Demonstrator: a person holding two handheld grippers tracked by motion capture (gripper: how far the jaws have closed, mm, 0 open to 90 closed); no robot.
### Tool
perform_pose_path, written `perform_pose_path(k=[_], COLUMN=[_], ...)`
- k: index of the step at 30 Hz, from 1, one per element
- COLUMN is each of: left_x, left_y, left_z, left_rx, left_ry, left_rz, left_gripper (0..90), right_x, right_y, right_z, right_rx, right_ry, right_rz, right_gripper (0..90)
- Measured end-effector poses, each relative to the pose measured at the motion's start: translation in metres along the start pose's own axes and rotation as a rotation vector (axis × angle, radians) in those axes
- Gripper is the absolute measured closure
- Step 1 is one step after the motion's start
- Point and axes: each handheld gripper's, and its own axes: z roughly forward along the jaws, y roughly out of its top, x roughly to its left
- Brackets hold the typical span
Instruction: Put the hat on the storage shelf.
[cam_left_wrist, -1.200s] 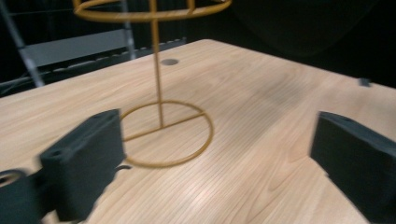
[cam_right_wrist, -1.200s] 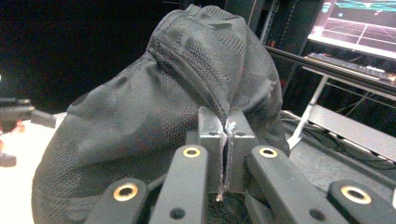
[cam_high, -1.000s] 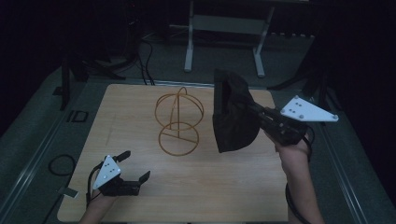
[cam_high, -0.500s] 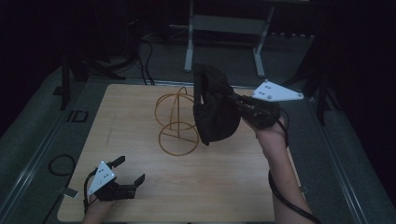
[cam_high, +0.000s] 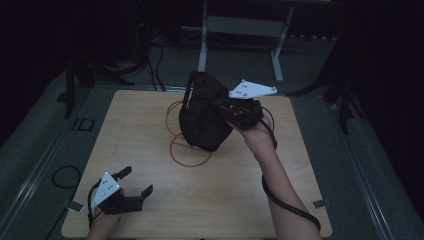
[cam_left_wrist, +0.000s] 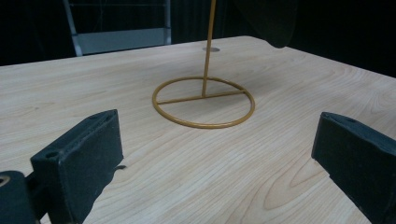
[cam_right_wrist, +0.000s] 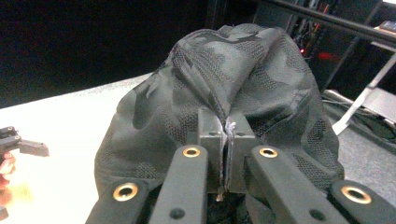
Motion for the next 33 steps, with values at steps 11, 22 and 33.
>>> perform_pose_path(k=[11,22,33], left_x=[-0.001,-0.003,-0.004], left_y=[0.0,-0.001,-0.002], left_z=[0.0,0.001,0.001], left_rx=[0.001,-0.003,-0.003], left_ry=[-0.011,-0.021,-0.031], left_rz=[0.001,0.008,0.007], left_gripper=[2.3,2.3,2.4], right_x=[0.004,0.007,0.014], right_y=[-0.001,0.002,-0.004], right_z=[0.034,0.057,0.071], right_rx=[0.045,0.072,0.088], right_ry=[0.014,0.006,0.002], right_rz=[0.033,0.045,0.041], right_gripper=[87.8,87.0,62.1])
